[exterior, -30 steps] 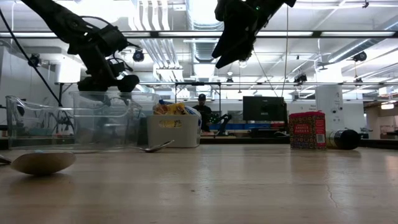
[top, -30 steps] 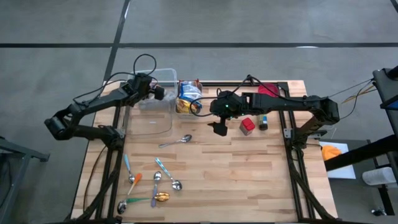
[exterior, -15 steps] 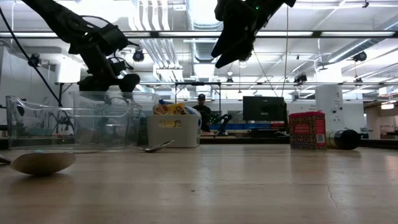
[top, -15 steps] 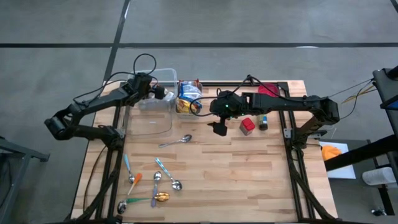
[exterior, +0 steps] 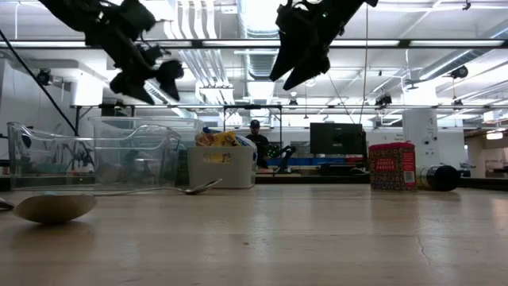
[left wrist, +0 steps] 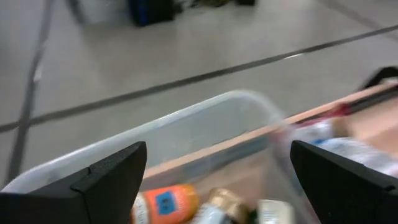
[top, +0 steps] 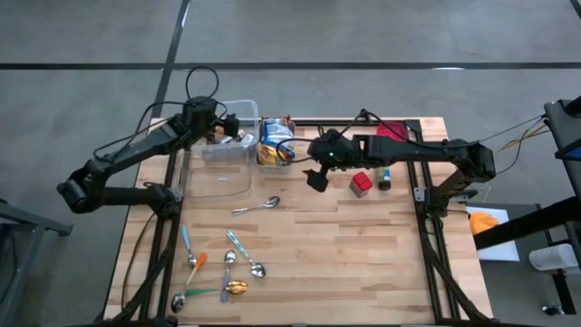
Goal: Pick & Place Food Item
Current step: Put the green seasoning bottle into the white bin
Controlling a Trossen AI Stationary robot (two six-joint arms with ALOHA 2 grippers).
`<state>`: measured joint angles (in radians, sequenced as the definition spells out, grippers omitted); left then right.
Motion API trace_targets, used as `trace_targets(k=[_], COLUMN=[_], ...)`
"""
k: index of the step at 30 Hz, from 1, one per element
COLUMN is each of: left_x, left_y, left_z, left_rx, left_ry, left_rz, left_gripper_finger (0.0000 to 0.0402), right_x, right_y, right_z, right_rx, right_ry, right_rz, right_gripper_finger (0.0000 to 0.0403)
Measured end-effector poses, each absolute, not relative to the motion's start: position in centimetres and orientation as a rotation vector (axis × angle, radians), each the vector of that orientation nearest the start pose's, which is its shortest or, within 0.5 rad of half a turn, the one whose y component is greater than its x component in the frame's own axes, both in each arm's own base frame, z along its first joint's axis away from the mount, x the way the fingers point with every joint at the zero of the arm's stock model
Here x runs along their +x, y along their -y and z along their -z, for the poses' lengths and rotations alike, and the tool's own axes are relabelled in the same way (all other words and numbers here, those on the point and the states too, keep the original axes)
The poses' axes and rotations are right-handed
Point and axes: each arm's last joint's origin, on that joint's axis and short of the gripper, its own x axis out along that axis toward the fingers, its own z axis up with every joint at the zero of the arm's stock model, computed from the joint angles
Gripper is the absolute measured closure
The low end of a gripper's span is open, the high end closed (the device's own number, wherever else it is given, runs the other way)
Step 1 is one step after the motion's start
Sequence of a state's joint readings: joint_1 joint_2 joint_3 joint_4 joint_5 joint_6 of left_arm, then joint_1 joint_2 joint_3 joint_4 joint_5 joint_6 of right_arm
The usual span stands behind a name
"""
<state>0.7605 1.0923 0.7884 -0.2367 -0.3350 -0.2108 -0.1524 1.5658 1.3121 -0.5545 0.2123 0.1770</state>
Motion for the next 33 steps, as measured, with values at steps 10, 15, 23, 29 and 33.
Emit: trace_targets(k=[10, 15, 23, 29, 33], left_x=[15.4, 15.3, 15.7, 16.1, 16.1], left_y=[-12.1, -9.9, -7.4, -6.6, -6.6], left_z=[-31.0, -32.2, -33.0, -33.3, -33.3], left_rx=[-0.166, -0.037, 0.213, 0.241, 0.242], left_ry=[-0.312, -0.260, -0.208, -0.173, -0.173], left_rz=[-0.644, -0.389, -0.120, -0.071, -0.069], left_gripper_finger=[0.0002, 0.0002, 0.0002, 0.0002, 0.0002], right_x=[32.1, 30.7, 26.9, 25.4, 24.1], right_y=[6.8, 7.8, 9.8, 11.4, 12.1], right_z=[-28.8, -28.4, -27.6, -26.8, -25.7], right_rx=[0.246, 0.340, 0.521, 0.596, 0.637], right_ry=[-0.838, -0.903, -1.099, -1.132, -1.183], right_rz=[0.620, 0.809, 1.141, 1.267, 1.350], right_gripper_finger=[0.0032, 0.0032, 0.0032, 0.0032, 0.0032])
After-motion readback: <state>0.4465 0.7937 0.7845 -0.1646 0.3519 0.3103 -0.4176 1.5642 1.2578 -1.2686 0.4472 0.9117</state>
